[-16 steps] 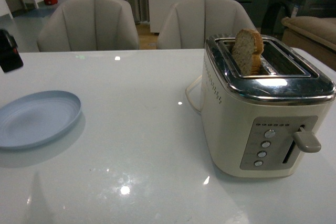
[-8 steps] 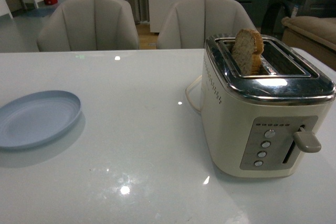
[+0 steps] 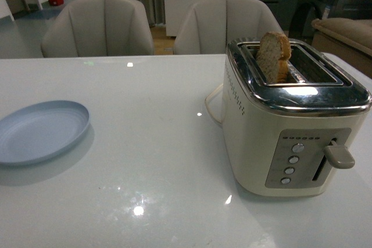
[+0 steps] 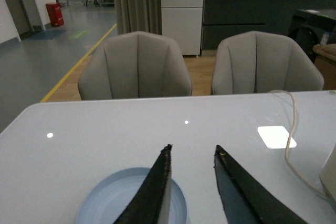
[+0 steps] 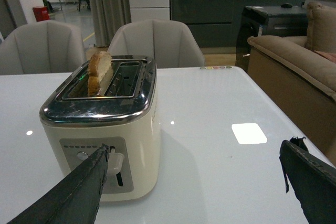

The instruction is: Left arm holds plate, right arm toasts bread

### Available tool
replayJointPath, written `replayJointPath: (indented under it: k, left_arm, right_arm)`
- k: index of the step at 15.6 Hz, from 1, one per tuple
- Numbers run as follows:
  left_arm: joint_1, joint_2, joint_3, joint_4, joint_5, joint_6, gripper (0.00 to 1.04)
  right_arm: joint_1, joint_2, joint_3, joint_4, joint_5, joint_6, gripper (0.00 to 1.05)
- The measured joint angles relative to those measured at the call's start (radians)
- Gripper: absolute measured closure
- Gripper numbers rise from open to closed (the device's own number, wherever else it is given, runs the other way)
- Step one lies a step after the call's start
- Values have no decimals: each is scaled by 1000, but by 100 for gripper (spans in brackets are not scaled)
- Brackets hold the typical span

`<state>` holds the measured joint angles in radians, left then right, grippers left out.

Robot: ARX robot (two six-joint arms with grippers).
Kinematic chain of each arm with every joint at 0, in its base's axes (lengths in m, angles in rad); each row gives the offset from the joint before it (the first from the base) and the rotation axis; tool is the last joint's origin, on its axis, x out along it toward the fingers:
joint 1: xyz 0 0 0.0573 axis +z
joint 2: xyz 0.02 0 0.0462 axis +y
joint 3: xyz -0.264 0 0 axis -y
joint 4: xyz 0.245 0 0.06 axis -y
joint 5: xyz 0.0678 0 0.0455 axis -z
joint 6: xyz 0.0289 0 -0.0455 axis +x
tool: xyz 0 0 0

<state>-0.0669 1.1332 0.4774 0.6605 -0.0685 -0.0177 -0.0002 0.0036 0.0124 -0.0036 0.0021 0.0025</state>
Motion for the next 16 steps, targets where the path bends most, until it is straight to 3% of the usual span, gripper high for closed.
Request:
replayJointPath:
  k: [2,3,8,16]
  left_arm:
    - [32,-71,-107,28,52,0,101]
    - [65,-107,-152,37,63,3,103]
    - [65,-285,-311,18,68,4,103]
    - [66,-574,-428,-154,68,3,103]
  right_arm:
    - [0,0,0,0,0,0,6]
    - [0,0,0,0,0,0,6]
    - [0,0,0,0,0,0,6]
    - [0,0,0,0,0,0,6]
